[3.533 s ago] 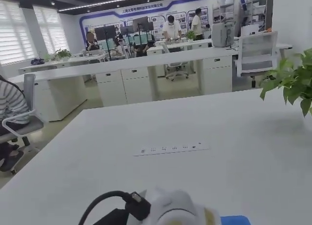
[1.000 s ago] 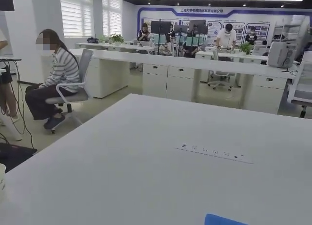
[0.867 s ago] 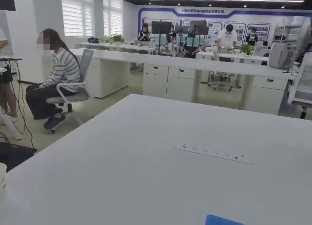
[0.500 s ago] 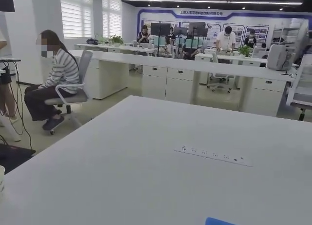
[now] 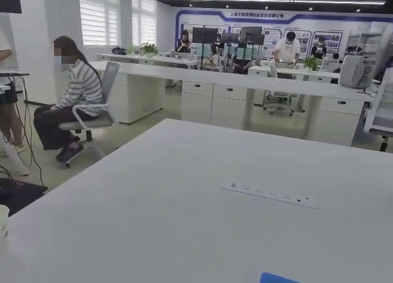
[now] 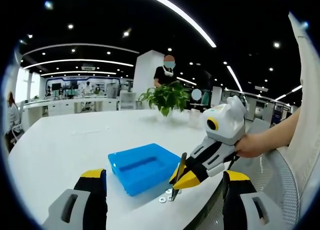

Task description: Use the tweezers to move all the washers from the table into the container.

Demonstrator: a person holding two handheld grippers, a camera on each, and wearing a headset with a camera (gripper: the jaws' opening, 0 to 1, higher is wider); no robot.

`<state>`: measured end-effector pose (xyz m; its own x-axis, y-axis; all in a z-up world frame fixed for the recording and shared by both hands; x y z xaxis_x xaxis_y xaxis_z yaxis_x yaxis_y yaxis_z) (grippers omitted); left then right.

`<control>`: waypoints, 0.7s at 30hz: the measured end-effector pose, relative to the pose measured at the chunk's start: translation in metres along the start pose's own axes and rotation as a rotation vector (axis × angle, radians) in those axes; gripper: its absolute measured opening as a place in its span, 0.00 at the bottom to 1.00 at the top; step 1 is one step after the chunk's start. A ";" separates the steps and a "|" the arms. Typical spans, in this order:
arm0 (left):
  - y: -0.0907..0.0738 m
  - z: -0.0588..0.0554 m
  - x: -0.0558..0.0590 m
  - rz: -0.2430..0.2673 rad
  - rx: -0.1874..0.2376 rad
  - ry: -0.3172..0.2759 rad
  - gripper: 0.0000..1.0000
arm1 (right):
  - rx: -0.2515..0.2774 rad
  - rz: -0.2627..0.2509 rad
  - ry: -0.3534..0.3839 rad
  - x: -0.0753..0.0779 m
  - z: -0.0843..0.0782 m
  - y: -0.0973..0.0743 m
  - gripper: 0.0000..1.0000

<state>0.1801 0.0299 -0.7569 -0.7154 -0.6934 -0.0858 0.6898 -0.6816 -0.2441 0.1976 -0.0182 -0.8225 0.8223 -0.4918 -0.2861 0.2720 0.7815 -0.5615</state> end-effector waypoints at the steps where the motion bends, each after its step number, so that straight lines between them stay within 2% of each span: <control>1: 0.000 0.000 0.000 0.000 -0.001 -0.001 0.98 | -0.001 0.004 0.002 -0.001 0.000 0.001 0.04; 4: 0.000 0.000 0.000 0.000 -0.001 0.002 0.98 | -0.021 0.002 -0.011 0.000 -0.004 0.004 0.04; 5: 0.000 -0.001 0.000 -0.001 -0.003 0.002 0.98 | -0.006 0.005 -0.017 0.000 -0.002 0.004 0.04; 11: -0.001 0.000 -0.002 0.007 0.005 0.003 0.98 | -0.007 -0.008 -0.029 -0.001 -0.003 0.004 0.03; 15: -0.001 0.001 -0.002 0.012 0.006 0.008 0.98 | -0.009 -0.023 0.008 0.002 -0.004 0.002 0.03; 18: -0.001 0.000 -0.002 0.010 0.005 0.009 0.98 | 0.036 0.005 0.079 -0.004 0.003 -0.002 0.03; 21: -0.001 0.000 -0.002 0.009 0.004 0.013 0.98 | 0.041 0.008 0.092 -0.004 0.007 -0.014 0.03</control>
<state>0.1806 0.0320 -0.7560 -0.7107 -0.6963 -0.1004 0.6965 -0.6763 -0.2398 0.1944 -0.0243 -0.8082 0.7758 -0.5170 -0.3618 0.2870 0.7997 -0.5274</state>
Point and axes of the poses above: the centre of the closed fingertips' face, and the gripper's own axes: y roughly forward along the fingers, x roughly to its right, z roughly out of its top, the point moved 1 cm from there along -y, roughly backward along the fingers, and after that the axes turned 12 degrees about y, right-handed, at the moved point
